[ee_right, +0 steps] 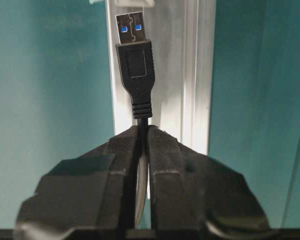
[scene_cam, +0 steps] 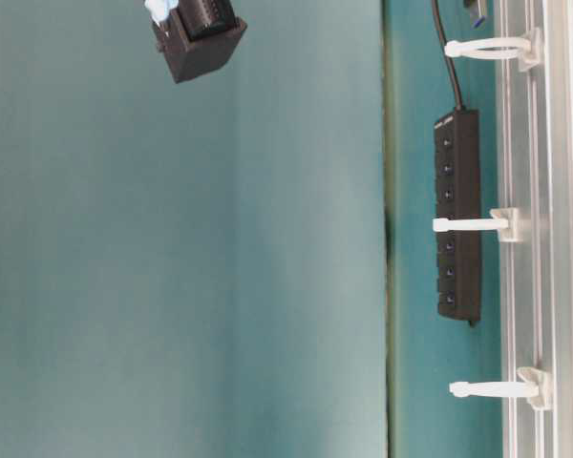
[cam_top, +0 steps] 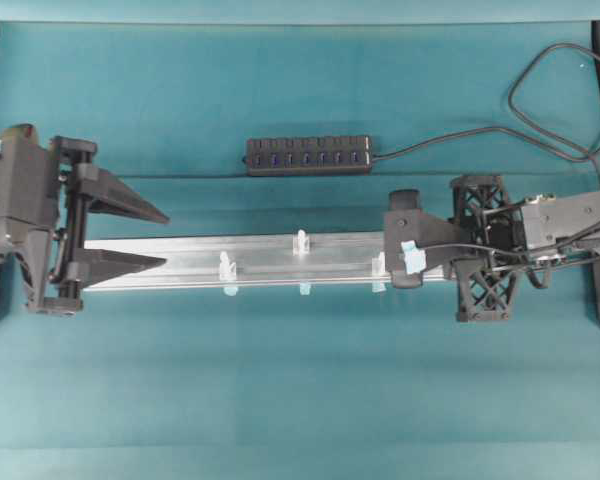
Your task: Pass the USB cable through three rings with both arms.
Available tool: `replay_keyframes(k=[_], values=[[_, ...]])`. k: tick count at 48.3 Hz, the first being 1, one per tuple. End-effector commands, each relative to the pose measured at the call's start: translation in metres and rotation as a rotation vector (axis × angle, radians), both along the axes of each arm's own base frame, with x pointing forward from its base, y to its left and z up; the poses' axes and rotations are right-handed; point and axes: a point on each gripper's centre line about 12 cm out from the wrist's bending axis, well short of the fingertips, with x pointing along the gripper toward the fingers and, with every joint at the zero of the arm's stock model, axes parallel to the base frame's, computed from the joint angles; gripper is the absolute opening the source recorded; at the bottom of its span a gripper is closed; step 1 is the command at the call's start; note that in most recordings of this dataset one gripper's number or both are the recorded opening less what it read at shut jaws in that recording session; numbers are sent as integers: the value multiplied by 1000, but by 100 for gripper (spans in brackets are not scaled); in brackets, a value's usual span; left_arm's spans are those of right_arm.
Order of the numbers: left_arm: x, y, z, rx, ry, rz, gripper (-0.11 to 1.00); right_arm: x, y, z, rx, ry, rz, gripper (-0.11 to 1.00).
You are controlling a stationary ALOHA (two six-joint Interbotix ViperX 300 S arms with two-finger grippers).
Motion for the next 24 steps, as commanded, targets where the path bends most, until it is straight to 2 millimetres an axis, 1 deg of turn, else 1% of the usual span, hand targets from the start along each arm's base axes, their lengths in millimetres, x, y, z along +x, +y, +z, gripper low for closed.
replay_keyframes(k=[1,24], values=[[6,0,11,4,-32,0,62,3,-1,1,1,-18,-1,-9],[9,1,9,6,-21,1,62,11,-3,-7,8,-48,-3,-9]])
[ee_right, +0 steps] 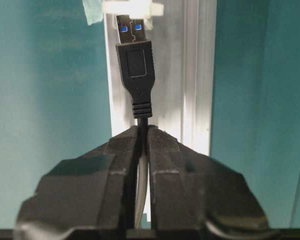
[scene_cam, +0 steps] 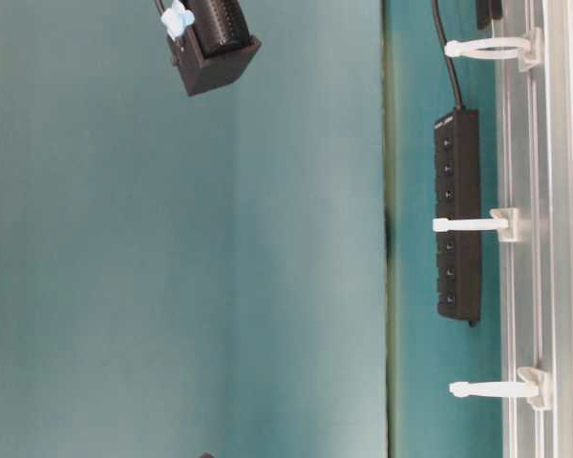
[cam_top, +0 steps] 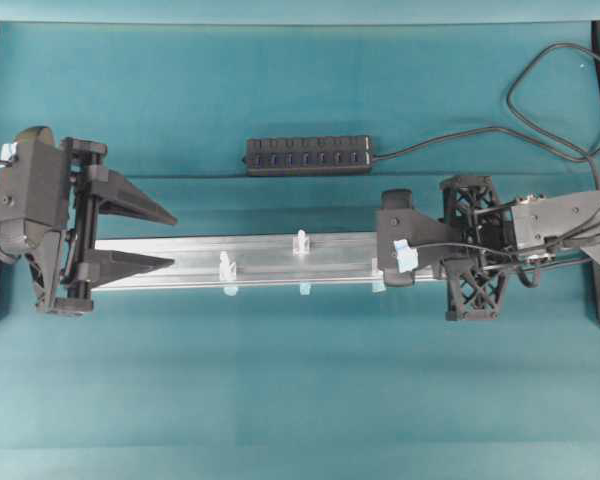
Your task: Pass the USB cable through three rings with both arms.
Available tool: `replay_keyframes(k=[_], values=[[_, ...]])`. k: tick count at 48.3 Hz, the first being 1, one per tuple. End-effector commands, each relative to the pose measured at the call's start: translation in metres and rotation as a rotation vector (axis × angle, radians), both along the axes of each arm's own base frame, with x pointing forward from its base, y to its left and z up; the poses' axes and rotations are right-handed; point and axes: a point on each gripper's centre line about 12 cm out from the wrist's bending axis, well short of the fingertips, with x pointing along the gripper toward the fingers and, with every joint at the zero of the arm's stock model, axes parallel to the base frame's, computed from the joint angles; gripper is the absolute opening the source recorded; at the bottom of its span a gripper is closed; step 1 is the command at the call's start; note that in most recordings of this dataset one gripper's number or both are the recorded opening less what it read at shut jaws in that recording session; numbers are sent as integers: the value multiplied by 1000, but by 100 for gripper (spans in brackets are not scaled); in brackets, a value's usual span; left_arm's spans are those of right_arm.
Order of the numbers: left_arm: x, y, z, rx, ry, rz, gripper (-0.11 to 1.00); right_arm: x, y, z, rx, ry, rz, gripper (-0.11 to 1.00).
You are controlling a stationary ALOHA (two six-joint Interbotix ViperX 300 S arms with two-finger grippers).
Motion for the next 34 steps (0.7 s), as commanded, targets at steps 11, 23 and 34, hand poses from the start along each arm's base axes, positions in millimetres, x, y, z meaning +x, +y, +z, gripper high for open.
replay_keyframes(k=[11,23,34], values=[[5,0,12,3,-41,0,62,9,0,2,6,-58,6,-9],[16,1,10,4,-31,1,62,12,1,3,12,-92,7,-9],[39,4,10,7,-21,8,62,16,0,3,18,-121,3,-9]])
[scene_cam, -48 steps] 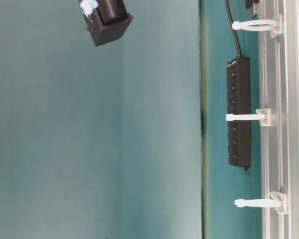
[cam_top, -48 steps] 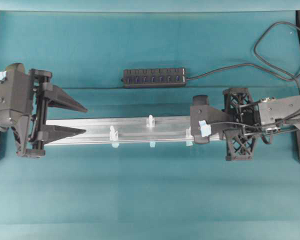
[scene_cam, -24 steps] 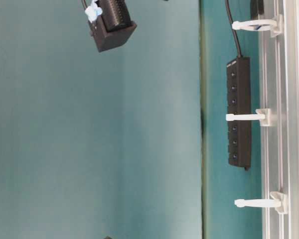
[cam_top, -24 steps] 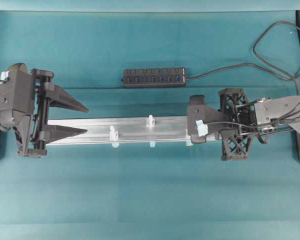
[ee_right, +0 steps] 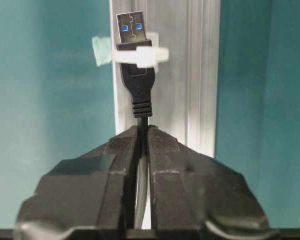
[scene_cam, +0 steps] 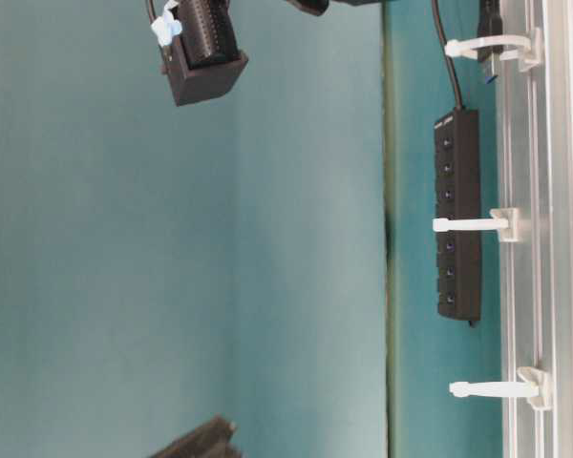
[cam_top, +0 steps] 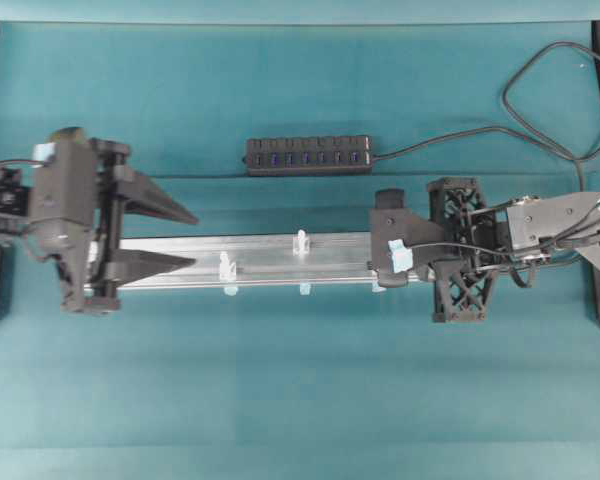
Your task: Pass the USB cable through three rings with both arms.
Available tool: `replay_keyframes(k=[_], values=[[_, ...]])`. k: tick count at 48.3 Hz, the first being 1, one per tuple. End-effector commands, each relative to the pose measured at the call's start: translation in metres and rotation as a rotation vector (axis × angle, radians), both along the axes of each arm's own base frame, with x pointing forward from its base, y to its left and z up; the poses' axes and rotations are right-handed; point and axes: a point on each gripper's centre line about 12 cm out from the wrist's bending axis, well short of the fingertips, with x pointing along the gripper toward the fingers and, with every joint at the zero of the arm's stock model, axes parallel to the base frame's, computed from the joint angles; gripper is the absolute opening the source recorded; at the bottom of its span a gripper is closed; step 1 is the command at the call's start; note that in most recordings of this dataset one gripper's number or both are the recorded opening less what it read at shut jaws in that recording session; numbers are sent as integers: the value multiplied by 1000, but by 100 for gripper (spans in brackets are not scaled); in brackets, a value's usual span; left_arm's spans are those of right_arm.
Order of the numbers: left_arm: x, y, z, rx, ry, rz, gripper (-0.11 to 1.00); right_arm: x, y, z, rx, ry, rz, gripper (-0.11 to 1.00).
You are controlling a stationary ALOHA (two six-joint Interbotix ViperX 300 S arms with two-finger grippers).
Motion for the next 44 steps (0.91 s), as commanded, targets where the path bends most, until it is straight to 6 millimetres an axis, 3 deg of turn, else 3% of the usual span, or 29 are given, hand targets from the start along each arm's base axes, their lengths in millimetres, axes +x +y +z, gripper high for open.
replay_keyframes(k=[1,21,44], values=[[13,1,14,6,-52,0,62,3,-1,2,5,-23,-9,-9],[69,4,-2,39,-88,-12,62,11,-7,-4,39,-108,-43,-9],[118,7,-42,44,-39,-11,62,9,-7,-8,56,-164,-49,-9]])
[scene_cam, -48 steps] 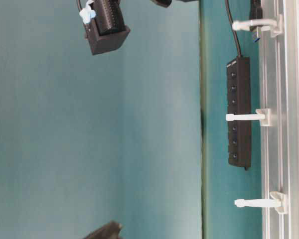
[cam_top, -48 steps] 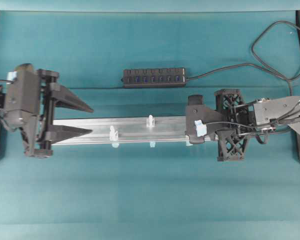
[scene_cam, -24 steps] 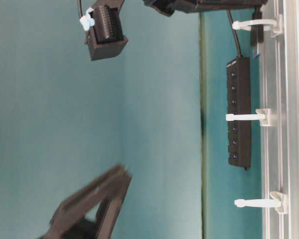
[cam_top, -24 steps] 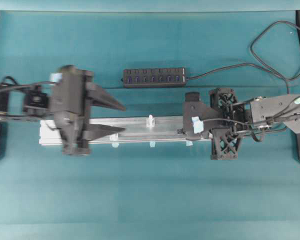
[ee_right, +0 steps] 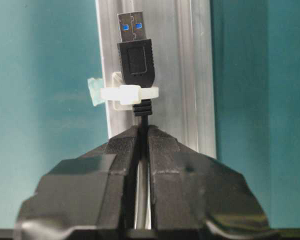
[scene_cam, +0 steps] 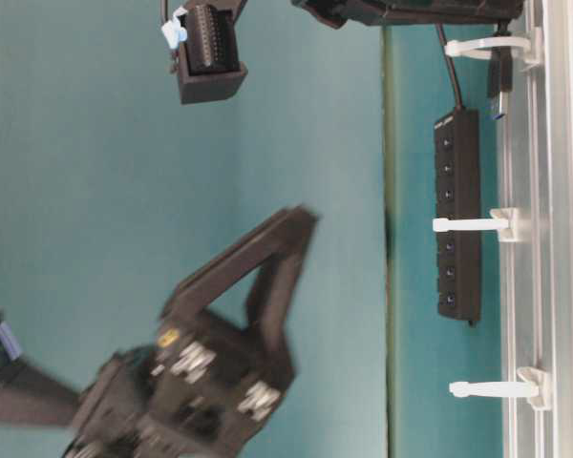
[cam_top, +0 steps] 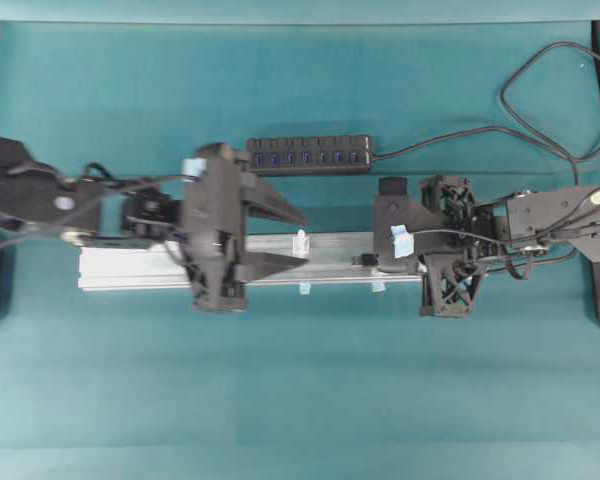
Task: Pass the USB cable through three rings with both arms.
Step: 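Move the left gripper to the plug emerging from the right ring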
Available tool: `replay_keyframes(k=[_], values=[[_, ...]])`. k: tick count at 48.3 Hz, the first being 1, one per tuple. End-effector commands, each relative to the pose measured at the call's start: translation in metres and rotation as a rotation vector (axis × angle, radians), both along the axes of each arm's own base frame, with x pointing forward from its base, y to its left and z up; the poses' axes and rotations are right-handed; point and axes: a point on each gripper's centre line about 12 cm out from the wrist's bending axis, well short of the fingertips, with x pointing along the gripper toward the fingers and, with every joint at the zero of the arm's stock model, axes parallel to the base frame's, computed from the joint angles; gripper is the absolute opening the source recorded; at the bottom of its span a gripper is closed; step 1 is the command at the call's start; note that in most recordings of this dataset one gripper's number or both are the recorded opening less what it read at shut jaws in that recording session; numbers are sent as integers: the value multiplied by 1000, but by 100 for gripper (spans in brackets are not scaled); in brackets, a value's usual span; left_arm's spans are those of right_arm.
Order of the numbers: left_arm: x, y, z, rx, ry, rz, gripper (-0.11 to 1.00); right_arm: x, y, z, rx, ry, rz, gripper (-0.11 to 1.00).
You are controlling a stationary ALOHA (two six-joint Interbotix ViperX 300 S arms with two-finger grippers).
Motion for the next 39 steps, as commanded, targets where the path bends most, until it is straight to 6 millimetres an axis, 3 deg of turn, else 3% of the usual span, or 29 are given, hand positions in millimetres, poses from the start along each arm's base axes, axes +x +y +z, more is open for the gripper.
replay_keyframes(k=[1,26,39], values=[[10,0,2,4,-17,-2,62,3,-1,5,7,-39,-11,-9],[42,3,-44,-12,37,8,62,8,1,8,26,-81,-21,-9],[59,3,-51,-11,38,7,62,7,2,6,41,-99,-42,-9]])
